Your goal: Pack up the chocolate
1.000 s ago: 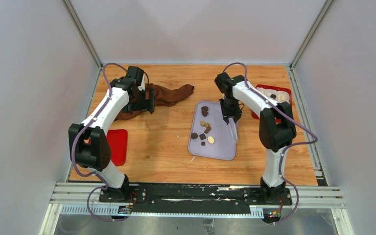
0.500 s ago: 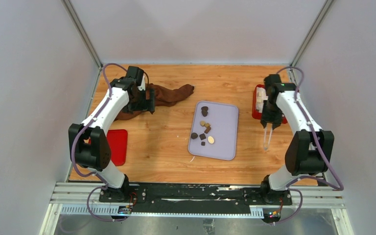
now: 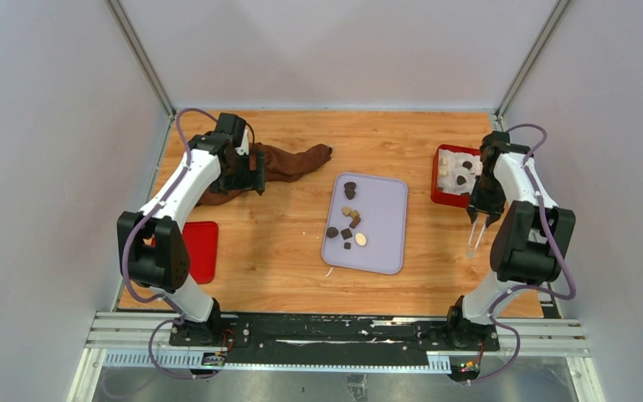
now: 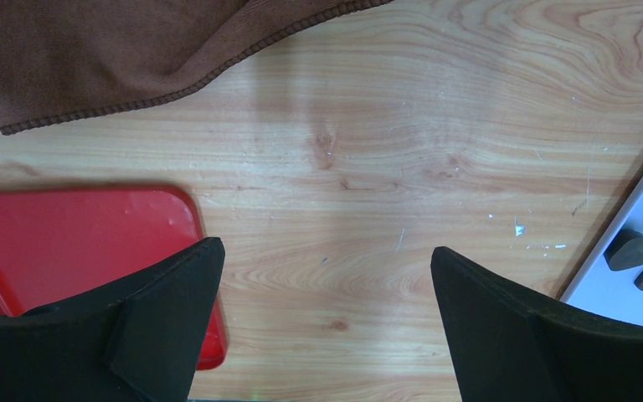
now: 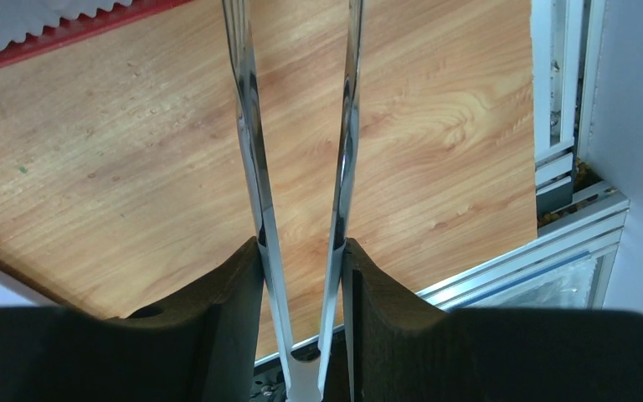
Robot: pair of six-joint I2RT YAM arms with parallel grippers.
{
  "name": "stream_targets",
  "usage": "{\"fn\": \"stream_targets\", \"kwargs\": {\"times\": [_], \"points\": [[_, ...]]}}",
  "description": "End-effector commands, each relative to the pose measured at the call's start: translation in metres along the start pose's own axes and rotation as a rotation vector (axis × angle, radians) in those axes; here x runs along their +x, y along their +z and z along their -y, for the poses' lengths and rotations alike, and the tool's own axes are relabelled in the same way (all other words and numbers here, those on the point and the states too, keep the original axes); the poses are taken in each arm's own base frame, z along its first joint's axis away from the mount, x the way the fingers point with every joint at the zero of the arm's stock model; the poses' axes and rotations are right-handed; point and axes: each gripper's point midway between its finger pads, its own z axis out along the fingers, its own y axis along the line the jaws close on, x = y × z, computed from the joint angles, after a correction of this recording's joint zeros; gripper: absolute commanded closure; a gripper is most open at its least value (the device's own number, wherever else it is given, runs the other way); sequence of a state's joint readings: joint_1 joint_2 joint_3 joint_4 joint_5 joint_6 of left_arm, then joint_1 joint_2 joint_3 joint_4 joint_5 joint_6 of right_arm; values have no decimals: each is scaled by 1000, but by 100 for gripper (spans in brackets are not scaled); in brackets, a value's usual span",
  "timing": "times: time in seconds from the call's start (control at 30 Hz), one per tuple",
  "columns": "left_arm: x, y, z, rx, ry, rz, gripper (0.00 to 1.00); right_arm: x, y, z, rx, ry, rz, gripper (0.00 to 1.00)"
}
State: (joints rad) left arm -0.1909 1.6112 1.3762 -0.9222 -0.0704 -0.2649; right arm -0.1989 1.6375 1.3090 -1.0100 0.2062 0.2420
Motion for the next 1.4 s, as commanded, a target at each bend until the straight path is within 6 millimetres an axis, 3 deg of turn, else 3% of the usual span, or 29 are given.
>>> {"fn": "stream_targets", "kwargs": {"times": [0.0,0.43,0.7,1.37], "points": [[-3,-3,-1,3,6,10,0,-13,4,3,-5,-10,0,95],[-1,-1,-4,-13,7,5,0,-22,9,0,-28,-9,-9,92],[-3,2,-3,-13,6,-2,0,-20,9,-2,-38,-15,-15,77],[-4,7,-2,-11,12,-12,0,-17,15,-1,-21,-14,-40,63]]}}
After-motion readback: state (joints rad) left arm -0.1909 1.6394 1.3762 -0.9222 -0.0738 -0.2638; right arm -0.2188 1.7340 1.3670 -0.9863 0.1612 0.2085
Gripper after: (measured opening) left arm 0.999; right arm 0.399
